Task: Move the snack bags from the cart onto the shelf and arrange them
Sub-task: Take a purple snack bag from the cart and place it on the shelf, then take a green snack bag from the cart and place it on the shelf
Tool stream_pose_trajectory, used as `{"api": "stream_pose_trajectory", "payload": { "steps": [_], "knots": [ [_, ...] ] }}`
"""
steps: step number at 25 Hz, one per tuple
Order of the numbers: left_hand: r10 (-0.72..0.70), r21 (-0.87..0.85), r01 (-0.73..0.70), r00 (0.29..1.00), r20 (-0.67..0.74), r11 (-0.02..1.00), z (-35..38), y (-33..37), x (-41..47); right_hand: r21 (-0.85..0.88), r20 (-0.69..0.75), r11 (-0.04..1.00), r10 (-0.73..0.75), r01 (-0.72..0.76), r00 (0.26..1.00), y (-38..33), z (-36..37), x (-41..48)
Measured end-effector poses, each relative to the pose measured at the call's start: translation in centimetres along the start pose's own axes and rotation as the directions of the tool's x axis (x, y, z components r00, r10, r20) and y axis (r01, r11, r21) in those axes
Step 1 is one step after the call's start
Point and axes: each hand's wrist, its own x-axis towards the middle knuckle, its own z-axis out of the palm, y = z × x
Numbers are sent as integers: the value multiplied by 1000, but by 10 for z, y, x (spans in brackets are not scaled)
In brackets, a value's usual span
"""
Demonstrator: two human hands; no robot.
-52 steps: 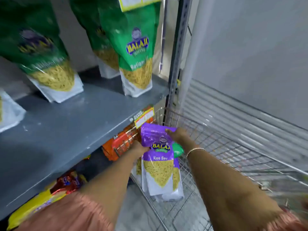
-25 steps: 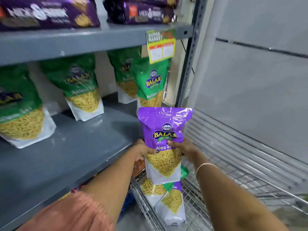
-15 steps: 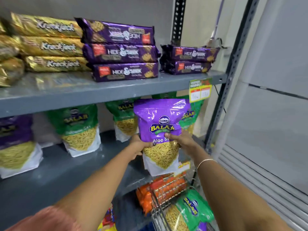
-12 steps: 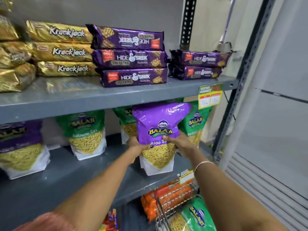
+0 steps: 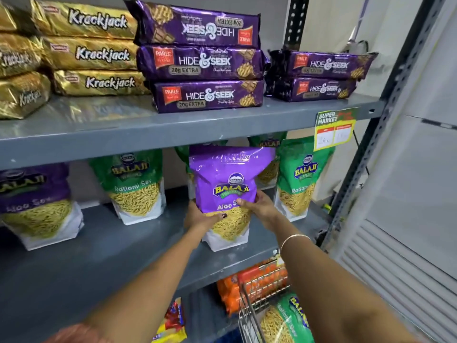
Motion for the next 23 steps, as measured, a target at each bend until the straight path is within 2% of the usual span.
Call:
{"api": "stream_pose_trajectory", "payload": {
  "steps": [2, 4, 5, 7, 9, 11, 13, 15, 17, 19, 21, 23],
  "knots": [
    [64, 41, -55, 971, -231, 998, 4, -7, -21, -47, -75, 999, 24, -28, 997, -3, -10, -11],
    [277, 165, -231, 886, -372, 959, 17, -20, -49, -70, -212, 993, 81, -98, 974, 0, -26, -32],
    [399, 237, -332, 848, -350, 913, 25, -28, -62, -78, -261, 986, 122, -147, 958, 4, -37, -41],
    [564, 330, -495, 811, -155, 804, 53, -41, -83, -58, -369, 971, 194, -231, 909, 21, -67, -58],
    [589, 320, -586, 802, 101, 744, 86, -51, -96, -48, -466, 955, 237, -291, 852, 49, -93, -76],
    [463, 283, -558, 819, 340, 780, 126, -61, -102, 3, -516, 946, 279, -324, 810, 87, -118, -98],
    [228, 354, -448, 825, 517, 821, 171, -83, -100, 106, -551, 923, 365, -371, 750, 138, -142, -120],
    [-29, 488, -375, 769, 638, 788, 208, -107, -96, 142, -625, 843, 483, -520, 613, 191, -156, -145],
    [-203, 598, -370, 706, 679, 711, 236, -131, -89, 240, -641, 762, 590, -602, 491, 253, -161, -165],
    [-298, 662, -356, 685, 665, 659, 260, -153, -76, 389, -600, 756, 641, -527, 478, 303, -150, -174],
    [-358, 718, -334, 692, 627, 610, 280, -176, -62, 501, -580, 712, 698, -491, 420, 327, -138, -176],
    [-389, 752, -350, 691, 610, 559, 296, -199, -55, 545, -560, 683, 728, -487, 395, 344, -134, -173]
  ]
}}
